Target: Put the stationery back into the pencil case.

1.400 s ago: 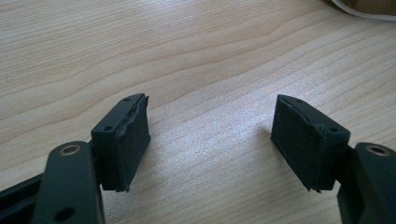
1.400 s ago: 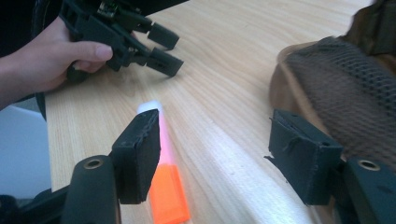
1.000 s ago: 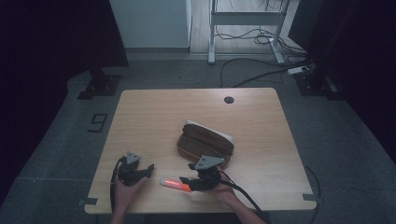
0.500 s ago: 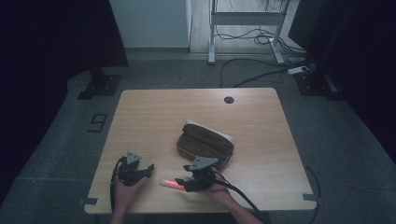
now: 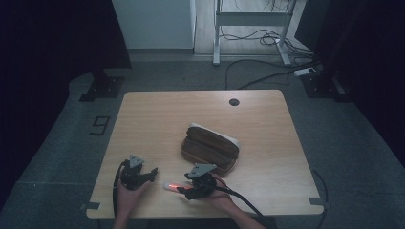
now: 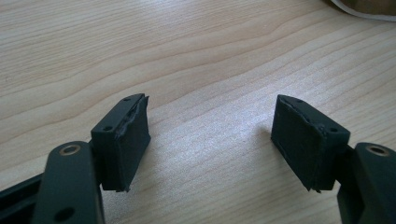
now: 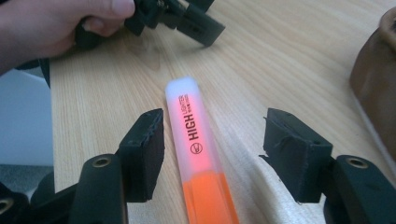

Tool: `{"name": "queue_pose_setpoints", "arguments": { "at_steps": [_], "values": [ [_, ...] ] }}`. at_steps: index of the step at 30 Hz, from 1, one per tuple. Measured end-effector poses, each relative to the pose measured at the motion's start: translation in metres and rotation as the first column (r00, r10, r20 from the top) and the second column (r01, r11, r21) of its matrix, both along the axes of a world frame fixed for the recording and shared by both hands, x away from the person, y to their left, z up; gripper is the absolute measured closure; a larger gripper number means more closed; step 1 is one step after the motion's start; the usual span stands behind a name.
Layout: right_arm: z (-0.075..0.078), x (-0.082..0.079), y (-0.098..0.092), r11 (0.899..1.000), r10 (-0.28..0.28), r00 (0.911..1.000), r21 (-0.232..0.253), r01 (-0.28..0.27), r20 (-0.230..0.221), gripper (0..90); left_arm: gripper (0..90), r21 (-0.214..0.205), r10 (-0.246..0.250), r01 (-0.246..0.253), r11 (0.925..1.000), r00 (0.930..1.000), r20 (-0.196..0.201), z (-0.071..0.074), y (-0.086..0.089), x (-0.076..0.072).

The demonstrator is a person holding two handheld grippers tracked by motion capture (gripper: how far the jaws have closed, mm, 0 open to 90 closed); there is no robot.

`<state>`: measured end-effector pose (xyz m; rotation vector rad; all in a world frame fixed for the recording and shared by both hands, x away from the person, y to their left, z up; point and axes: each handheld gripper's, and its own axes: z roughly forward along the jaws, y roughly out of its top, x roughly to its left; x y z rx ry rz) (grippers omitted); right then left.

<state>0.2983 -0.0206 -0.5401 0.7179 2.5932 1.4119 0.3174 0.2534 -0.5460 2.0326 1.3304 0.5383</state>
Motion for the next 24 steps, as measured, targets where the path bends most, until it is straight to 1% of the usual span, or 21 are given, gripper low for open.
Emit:
{"name": "queue_pose_setpoints", "arguments": {
  "at_steps": [7, 14, 20, 22, 24],
  "values": [
    [-0.006, -0.002, 0.005, 0.999, 0.020, 0.9998, -0.051, -0.020, -0.003, 40.8, 27.3, 0.002, -0.002, 0.002, 1.0000, 1.0000, -0.001, 0.000, 0.000, 0.000],
    [-0.010, -0.004, 0.007, 0.995, 0.022, 0.9998, -0.094, -0.022, 0.002, 43.4, 27.3, 0.002, -0.001, 0.001, 1.0000, 1.0000, -0.001, 0.000, 0.000, 0.000],
    [-0.011, -0.005, 0.006, 0.994, 0.015, 0.9996, -0.109, -0.013, 0.022, 47.0, 27.3, 0.002, -0.001, 0.001, 1.0000, 1.0000, -0.001, 0.000, 0.000, 0.000],
    [-0.011, -0.006, 0.006, 0.993, 0.010, 0.9993, -0.116, -0.005, 0.037, 48.9, 27.3, 0.002, -0.001, 0.001, 1.0000, 1.0000, -0.001, 0.000, 0.000, 0.000],
    [-0.011, -0.009, 0.007, 0.991, 0.005, 0.9979, -0.132, 0.004, 0.064, 52.6, 27.3, 0.002, -0.001, 0.001, 1.0000, 1.0000, -0.001, 0.000, 0.000, 0.000]
  ]
}}
